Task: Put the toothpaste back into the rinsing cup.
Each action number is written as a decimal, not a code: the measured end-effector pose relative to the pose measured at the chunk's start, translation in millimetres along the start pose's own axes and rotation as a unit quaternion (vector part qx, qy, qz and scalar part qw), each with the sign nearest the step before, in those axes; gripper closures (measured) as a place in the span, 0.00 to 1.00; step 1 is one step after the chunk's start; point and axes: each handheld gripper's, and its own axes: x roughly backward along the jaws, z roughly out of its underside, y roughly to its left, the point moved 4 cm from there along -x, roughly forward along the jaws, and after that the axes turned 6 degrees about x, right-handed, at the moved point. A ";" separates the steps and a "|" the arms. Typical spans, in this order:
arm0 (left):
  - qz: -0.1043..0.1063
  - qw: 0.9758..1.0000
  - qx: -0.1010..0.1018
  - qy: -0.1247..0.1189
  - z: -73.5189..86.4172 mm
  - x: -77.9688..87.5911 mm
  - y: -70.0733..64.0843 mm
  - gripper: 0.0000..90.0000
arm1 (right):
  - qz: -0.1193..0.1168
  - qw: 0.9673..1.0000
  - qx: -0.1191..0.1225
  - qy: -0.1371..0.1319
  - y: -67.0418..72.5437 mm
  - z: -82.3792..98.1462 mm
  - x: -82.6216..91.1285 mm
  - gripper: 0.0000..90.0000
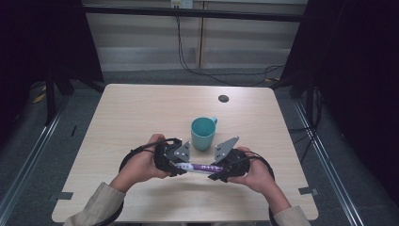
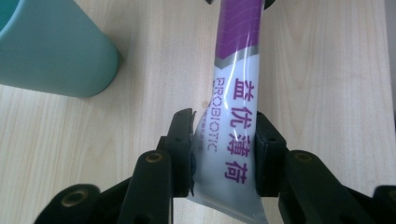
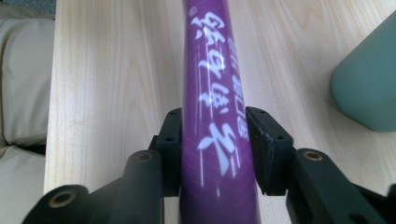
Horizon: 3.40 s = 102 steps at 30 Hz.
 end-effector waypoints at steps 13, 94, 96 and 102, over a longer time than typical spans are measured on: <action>-0.007 1.000 0.003 -0.005 -5.7 2.1 1.9 0.73 | 0.010 1.000 -0.013 -0.001 -3.0 -7.7 5.6 0.47; -0.036 0.980 0.153 -0.123 42.4 -1.2 20.3 0.24 | 0.023 0.997 -0.071 -0.029 -19.5 -12.0 22.9 0.82; -0.033 0.978 0.166 -0.122 49.6 -7.1 19.5 0.23 | 0.025 0.995 -0.083 -0.049 -21.8 -12.3 25.5 0.82; -0.031 0.974 0.190 -0.117 64.4 -21.5 16.4 0.21 | 0.049 0.990 -0.104 -0.084 -28.0 -14.0 30.9 0.82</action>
